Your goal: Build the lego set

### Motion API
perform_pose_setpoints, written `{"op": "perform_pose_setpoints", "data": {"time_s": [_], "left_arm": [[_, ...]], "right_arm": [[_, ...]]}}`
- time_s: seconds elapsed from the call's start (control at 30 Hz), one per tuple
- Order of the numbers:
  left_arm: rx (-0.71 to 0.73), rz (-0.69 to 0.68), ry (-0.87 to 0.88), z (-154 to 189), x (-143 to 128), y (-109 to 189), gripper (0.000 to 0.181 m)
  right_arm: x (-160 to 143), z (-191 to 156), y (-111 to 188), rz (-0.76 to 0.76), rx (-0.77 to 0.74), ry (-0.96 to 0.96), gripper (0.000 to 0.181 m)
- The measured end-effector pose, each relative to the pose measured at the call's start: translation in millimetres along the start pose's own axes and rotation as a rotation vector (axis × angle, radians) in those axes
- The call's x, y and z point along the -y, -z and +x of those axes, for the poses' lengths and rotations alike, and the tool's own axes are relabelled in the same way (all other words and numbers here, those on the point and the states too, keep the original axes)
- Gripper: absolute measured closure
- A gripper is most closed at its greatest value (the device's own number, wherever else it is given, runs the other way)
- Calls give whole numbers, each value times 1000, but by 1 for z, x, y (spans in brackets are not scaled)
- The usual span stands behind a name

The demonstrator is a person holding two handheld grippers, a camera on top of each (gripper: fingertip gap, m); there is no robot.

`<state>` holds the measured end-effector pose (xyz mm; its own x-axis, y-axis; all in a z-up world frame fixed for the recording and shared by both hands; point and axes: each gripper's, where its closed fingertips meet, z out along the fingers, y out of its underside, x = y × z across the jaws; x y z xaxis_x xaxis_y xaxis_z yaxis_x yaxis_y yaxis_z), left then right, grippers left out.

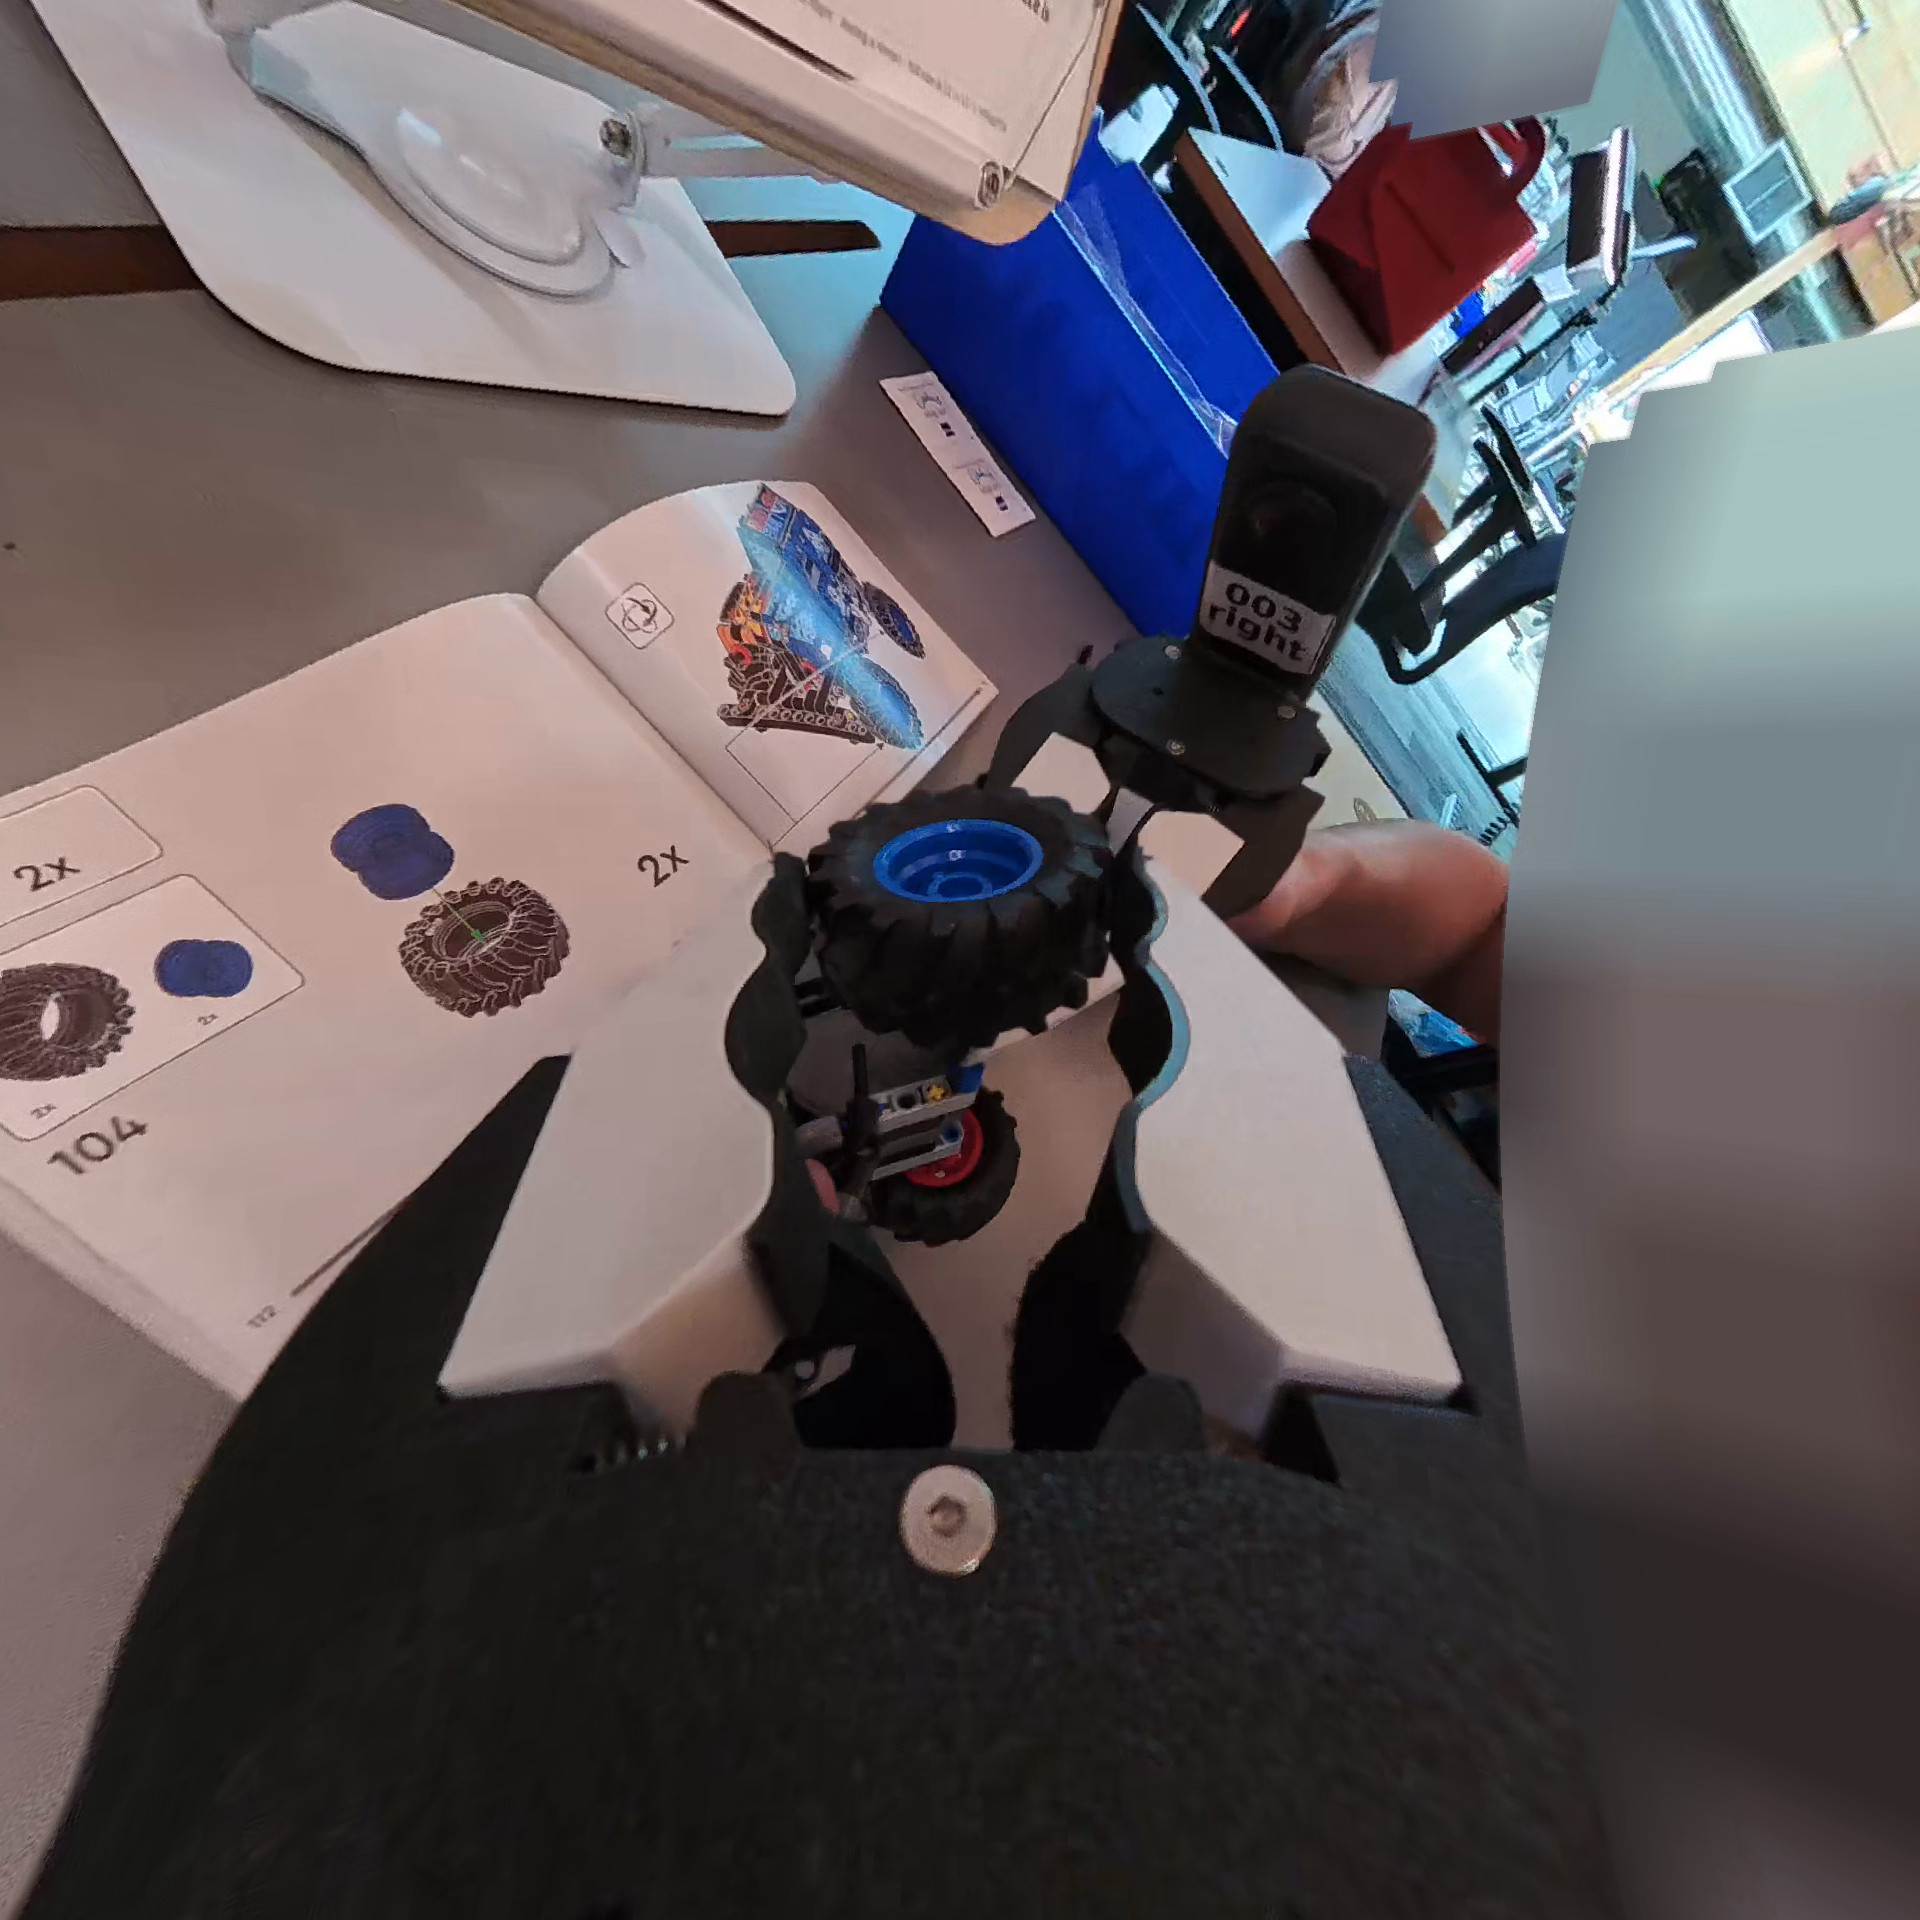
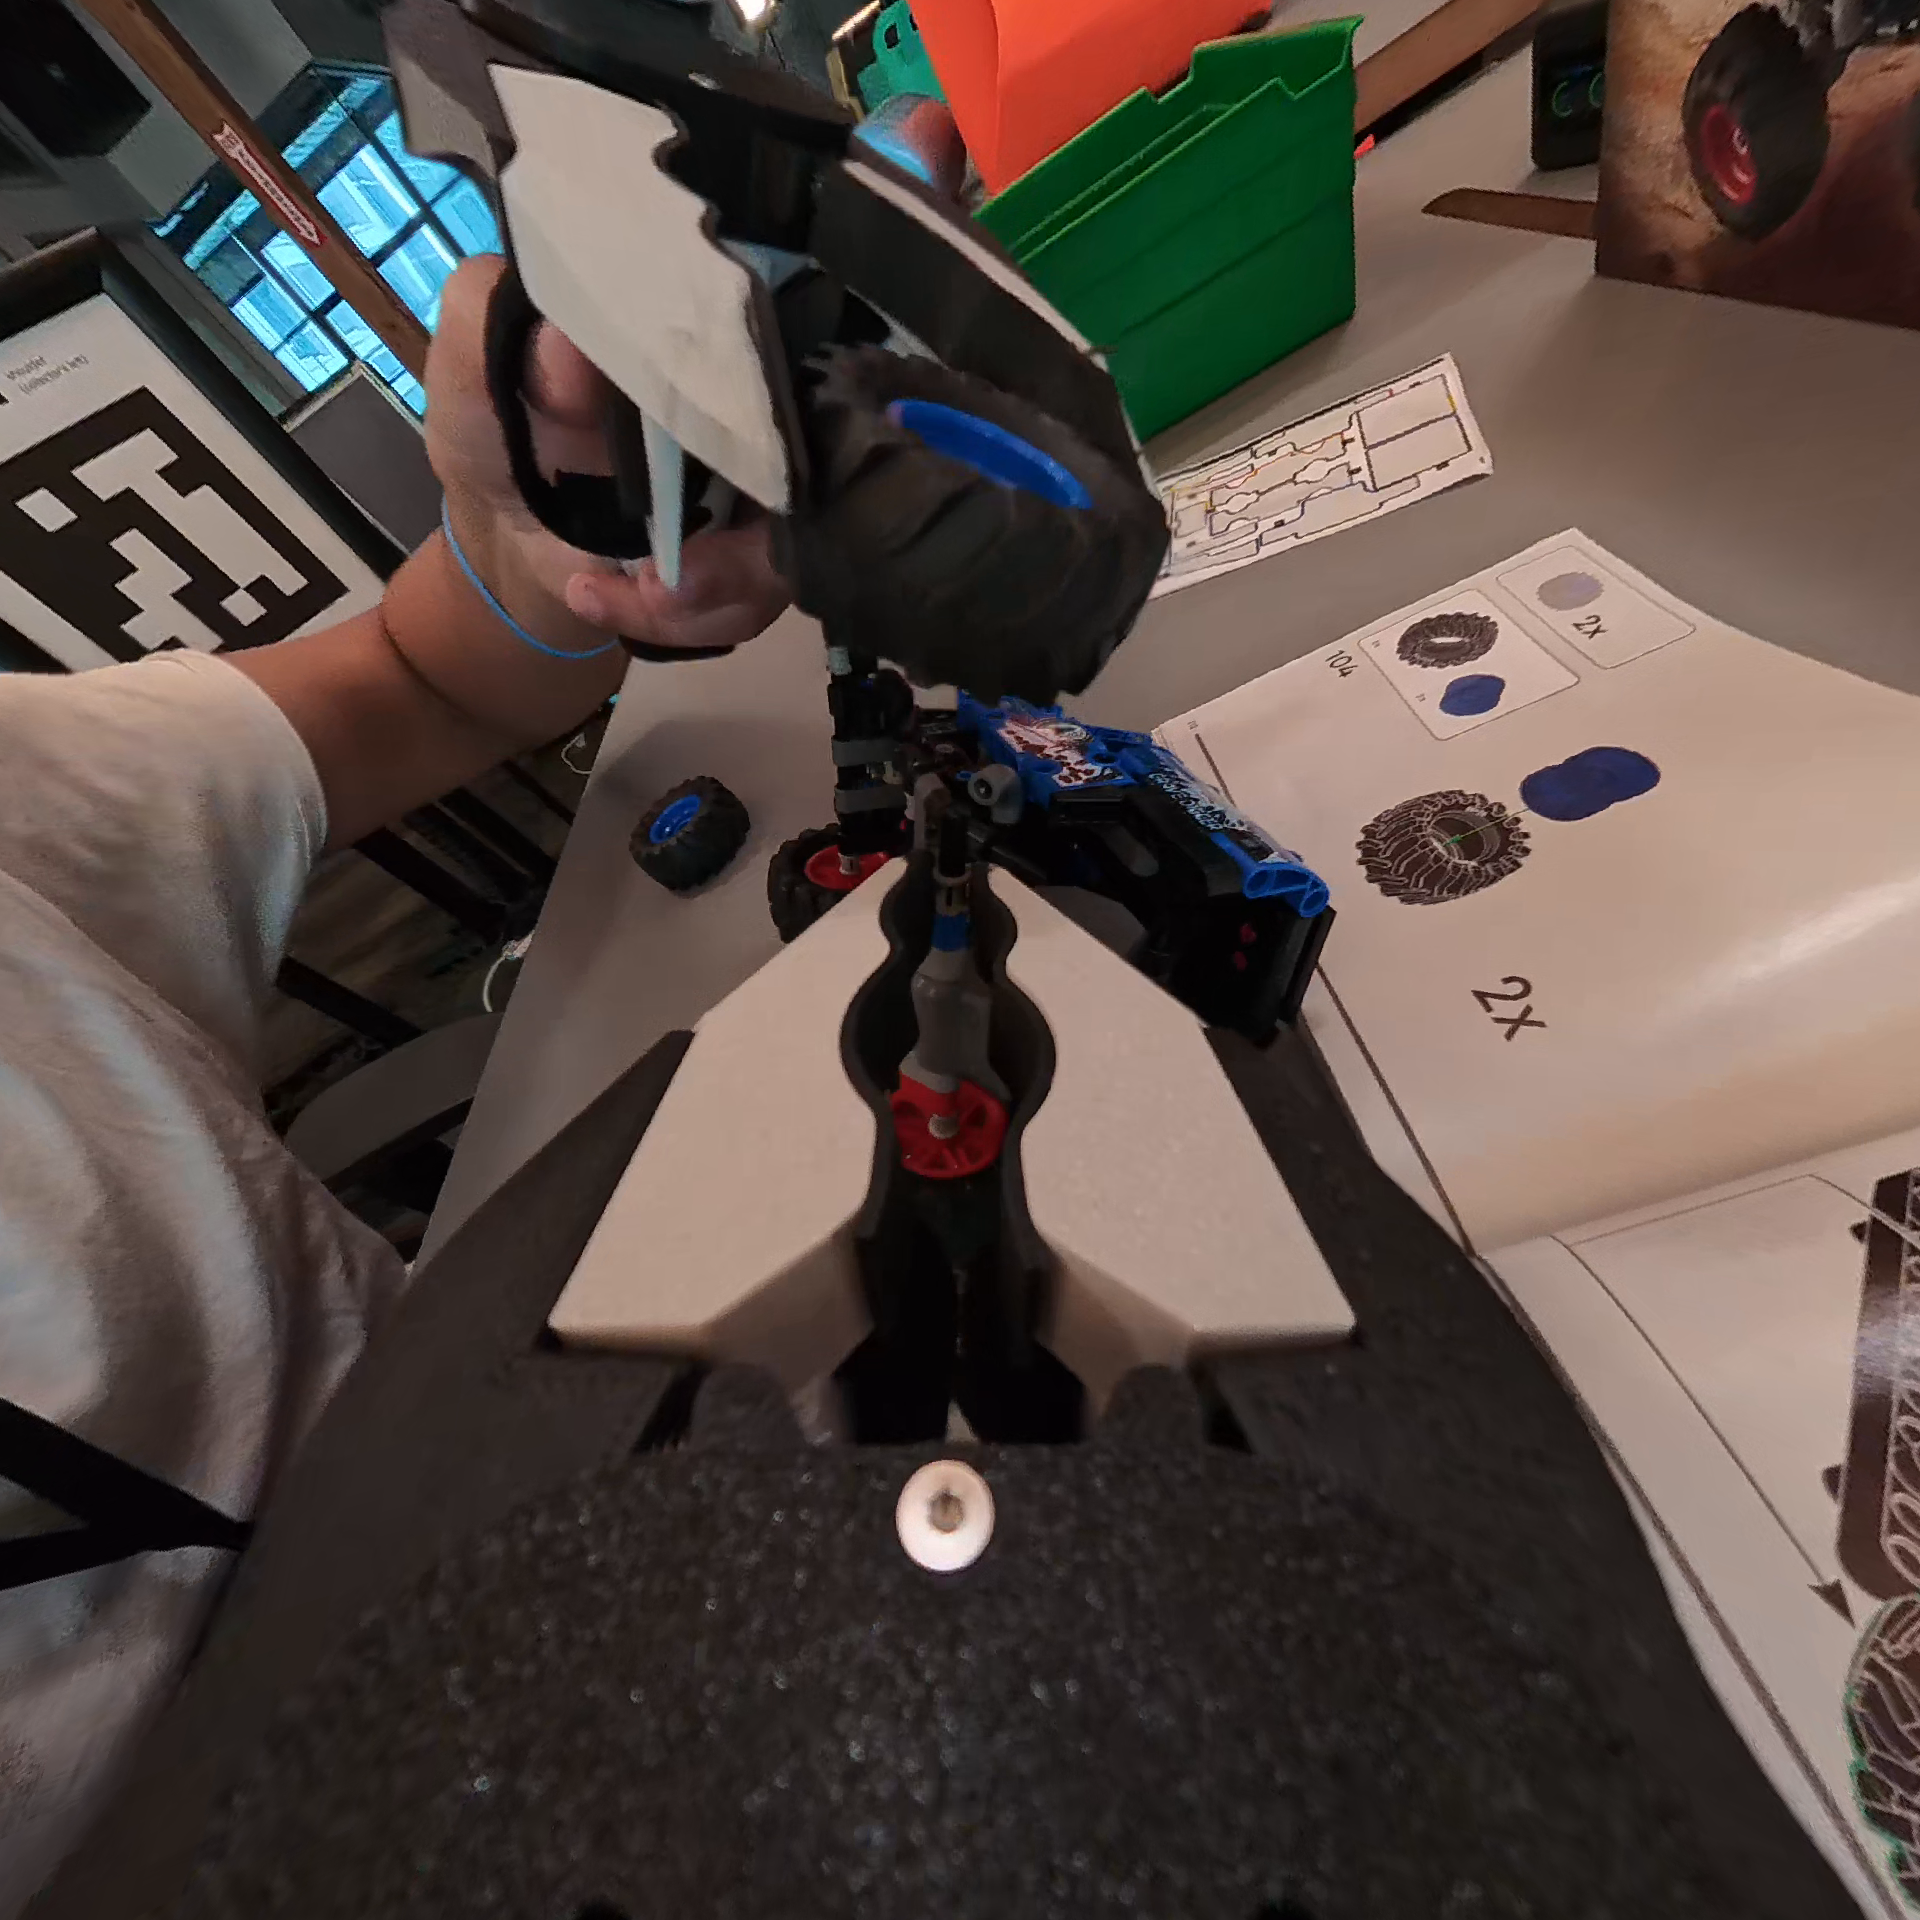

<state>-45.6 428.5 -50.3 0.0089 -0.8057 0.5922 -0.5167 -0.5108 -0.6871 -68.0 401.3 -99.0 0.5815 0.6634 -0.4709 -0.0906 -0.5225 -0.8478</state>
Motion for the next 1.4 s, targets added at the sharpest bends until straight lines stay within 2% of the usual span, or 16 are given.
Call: {"op": "perform_pose_setpoints", "data": {"time_s": [0.17,0.33,0.7,0.97,1.13,1.23,1.3,1.37,1.4], "left_arm": [[118,52,-39,1,5,-7,124],[165,48,-52,3,-10,-19,124],[189,102,-76,2,-21,-24,124],[276,97,-228,5,-27,-21,124],[298,69,-284,7,-29,-23,124],[277,21,-270,6,-30,-26,125],[260,-7,-247,6,-29,-27,125],[252,-31,-236,5,-29,-29,125],[246,-42,-228,6,-30,-29,125]], "right_arm": [[-1,0,1,18,19,-24,174],[0,1,2,38,12,-27,174],[0,3,4,56,-2,-36,174],[-3,3,5,49,-14,-55,174],[-5,5,17,22,-81,38,162],[-2,13,32,10,-149,159,151],[4,16,37,8,-158,228,135],[10,8,35,21,-94,260,117],[14,6,35,35,-82,264,115]]}}
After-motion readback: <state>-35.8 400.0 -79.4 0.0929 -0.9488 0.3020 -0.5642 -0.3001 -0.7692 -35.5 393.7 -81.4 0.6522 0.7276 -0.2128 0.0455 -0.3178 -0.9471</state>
